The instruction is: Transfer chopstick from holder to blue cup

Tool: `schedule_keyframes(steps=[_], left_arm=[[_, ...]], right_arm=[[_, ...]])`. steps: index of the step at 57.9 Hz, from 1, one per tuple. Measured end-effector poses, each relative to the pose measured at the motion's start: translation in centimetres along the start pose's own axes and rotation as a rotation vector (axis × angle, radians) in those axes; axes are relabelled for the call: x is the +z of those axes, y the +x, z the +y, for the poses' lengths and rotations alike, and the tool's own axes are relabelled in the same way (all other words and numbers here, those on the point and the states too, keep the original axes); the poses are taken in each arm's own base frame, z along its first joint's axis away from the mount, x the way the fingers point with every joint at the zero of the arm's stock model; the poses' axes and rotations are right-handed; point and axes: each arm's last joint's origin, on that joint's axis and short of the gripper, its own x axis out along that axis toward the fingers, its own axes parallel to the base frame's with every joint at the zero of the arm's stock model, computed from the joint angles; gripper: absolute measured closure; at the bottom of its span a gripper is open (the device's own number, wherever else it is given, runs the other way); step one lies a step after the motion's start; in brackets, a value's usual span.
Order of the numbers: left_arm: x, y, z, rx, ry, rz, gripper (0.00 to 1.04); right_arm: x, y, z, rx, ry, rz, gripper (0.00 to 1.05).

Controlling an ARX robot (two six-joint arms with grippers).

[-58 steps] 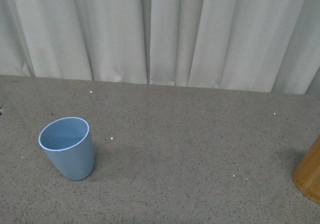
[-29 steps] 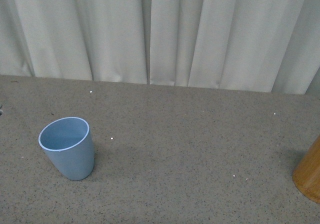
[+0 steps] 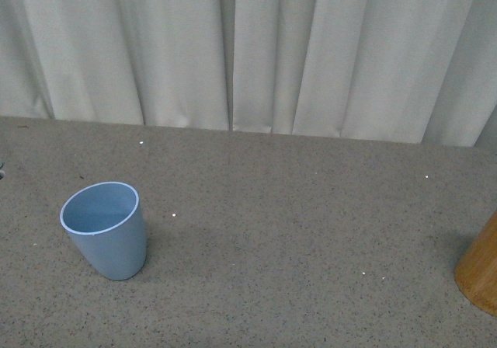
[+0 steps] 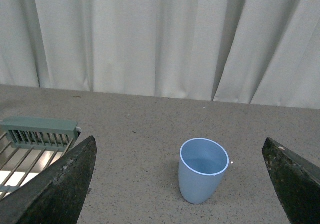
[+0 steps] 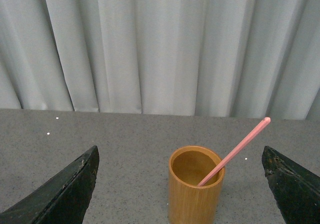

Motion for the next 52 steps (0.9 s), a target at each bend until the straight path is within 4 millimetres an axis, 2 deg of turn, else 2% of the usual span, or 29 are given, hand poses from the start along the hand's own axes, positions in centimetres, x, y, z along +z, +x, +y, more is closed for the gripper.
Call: schedule_keyframes(steps=[31,36,38,39,44,52], left_arm=[[0.0,0.0,0.0,0.004,-0.008,0.002,0.07],[-0.6,0.1,0.1,0.078,-0.24,0.184,0.07],[-1.0,0.3,0.2,0.109,-0.404,0.236,0.07],[-1.1,0.3,0.2,0.115,-0.422,0.244,0.07],[-1.3,0.8,0.4,0.174,-0.723,0.241,0.07],[-1.3,1.8,0.4,0.202,-0.854,0.239,0.07]], right_arm=[[0.0,0.0,0.0,0.0,0.0,0.0,0.1],[0.0,0.0,0.0,0.0,0.0,0.0,0.1],[0.0,0.0,0.0,0.0,0.0,0.0,0.1],[0.0,0.0,0.0,0.0,0.0,0.0,0.1],[0.0,0.0,0.0,0.0,0.0,0.0,0.1],[0.0,0.0,0.0,0.0,0.0,0.0,0.1]])
